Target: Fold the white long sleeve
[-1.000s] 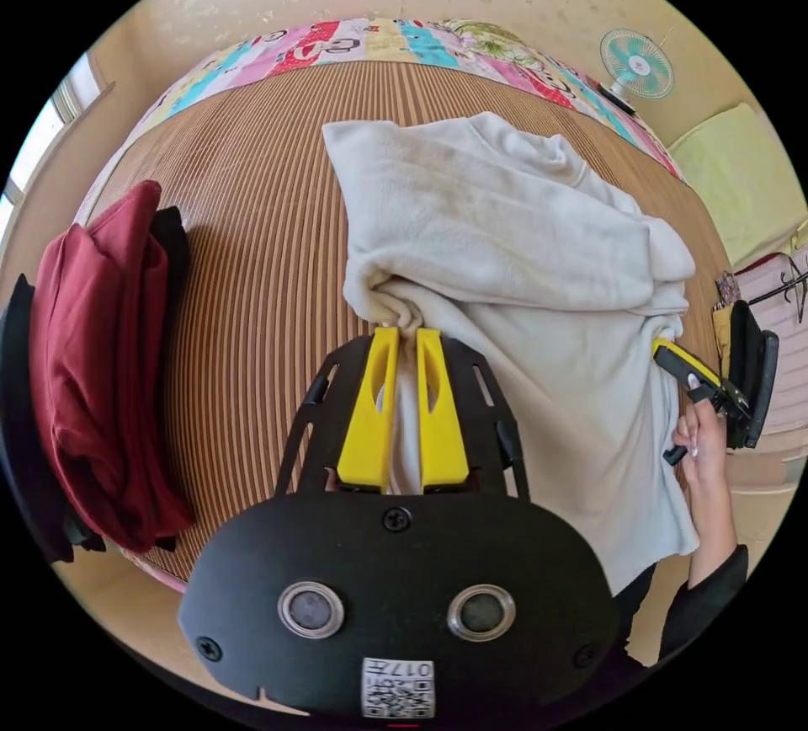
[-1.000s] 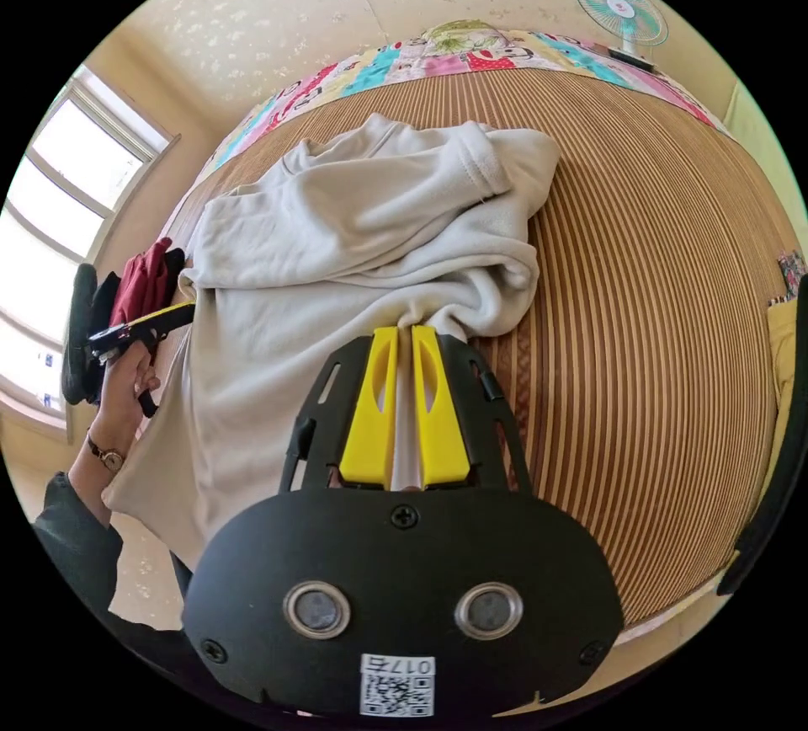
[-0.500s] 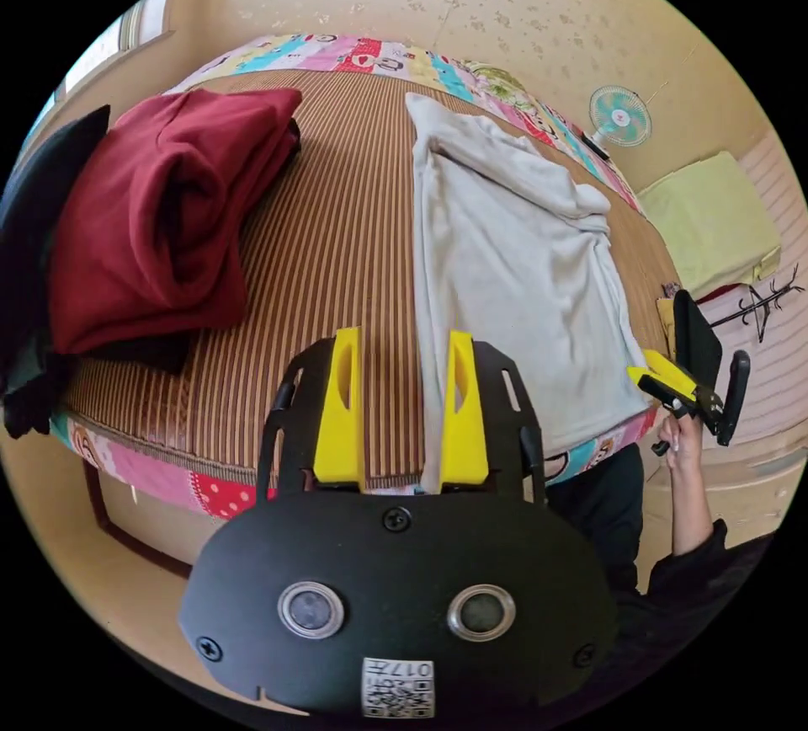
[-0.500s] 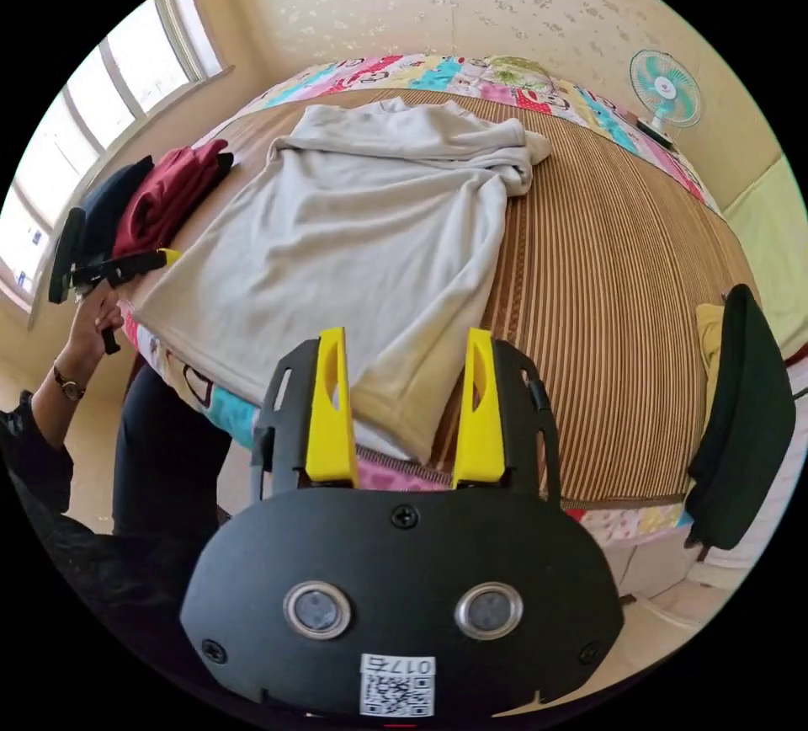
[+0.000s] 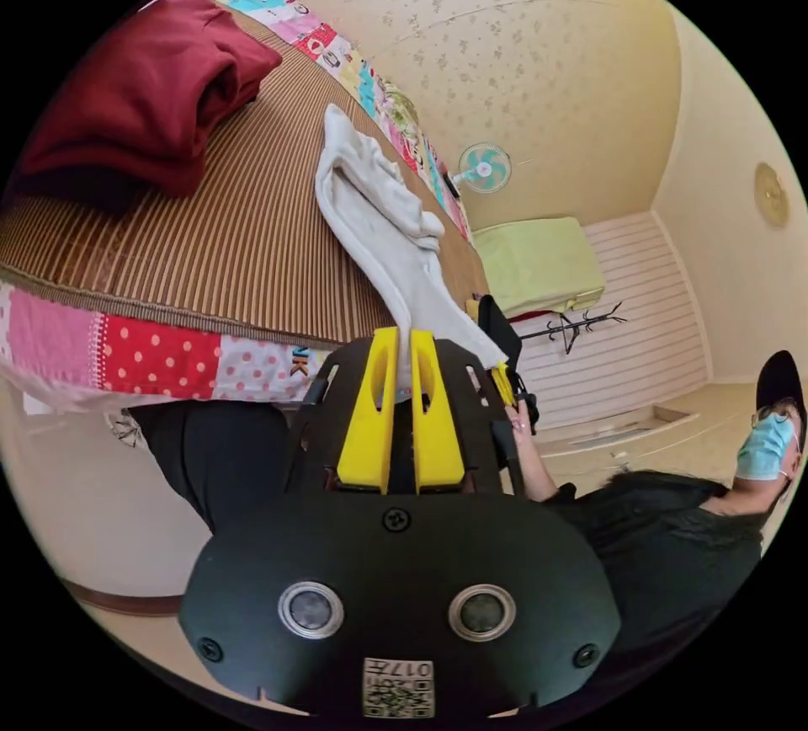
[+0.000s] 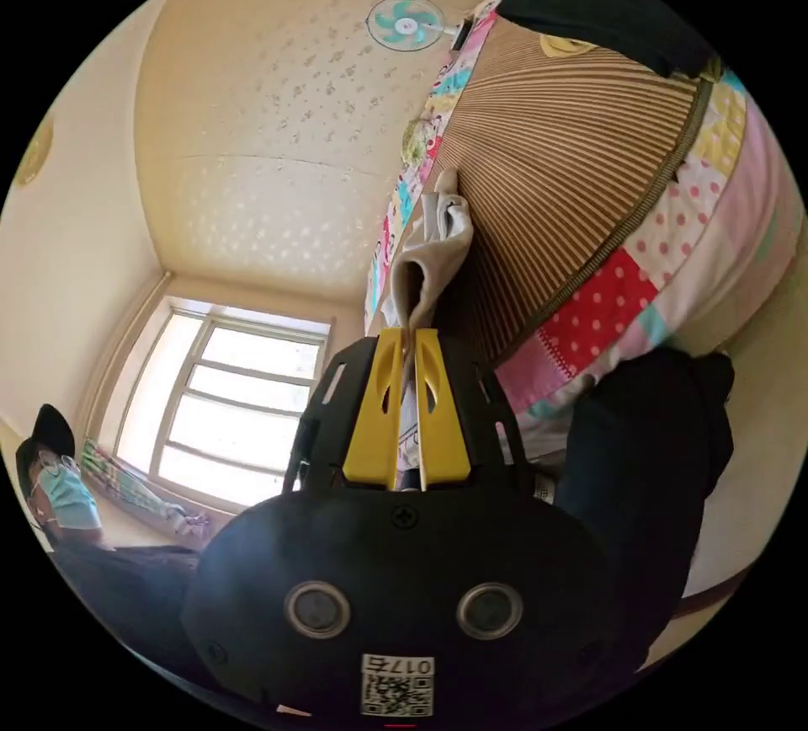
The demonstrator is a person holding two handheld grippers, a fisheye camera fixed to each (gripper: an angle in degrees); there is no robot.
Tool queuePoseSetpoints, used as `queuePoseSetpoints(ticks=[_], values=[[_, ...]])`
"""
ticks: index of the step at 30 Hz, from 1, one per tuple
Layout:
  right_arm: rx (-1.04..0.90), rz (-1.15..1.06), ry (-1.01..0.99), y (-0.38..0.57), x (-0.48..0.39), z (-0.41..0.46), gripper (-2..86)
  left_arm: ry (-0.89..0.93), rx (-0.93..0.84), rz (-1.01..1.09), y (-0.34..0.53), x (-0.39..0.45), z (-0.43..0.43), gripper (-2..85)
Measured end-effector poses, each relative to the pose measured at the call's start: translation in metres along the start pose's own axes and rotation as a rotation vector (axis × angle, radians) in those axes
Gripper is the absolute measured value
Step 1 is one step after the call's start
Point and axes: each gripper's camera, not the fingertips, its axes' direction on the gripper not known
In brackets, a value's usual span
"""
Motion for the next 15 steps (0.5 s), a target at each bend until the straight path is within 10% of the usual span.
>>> queuePoseSetpoints(ticks=[9,15], values=[[-0.025,-0.46,0.1,0.084,-0.114,-0.064,2.9,0.42,0.016,-0.012,0.08,0.006,-0.056,2.5],[0.048,-0.712,0.198,-0.012,-0.199,0.012,3.4,0.273,0.175,0.077,-0.052,0.055,-0.084,3.0]])
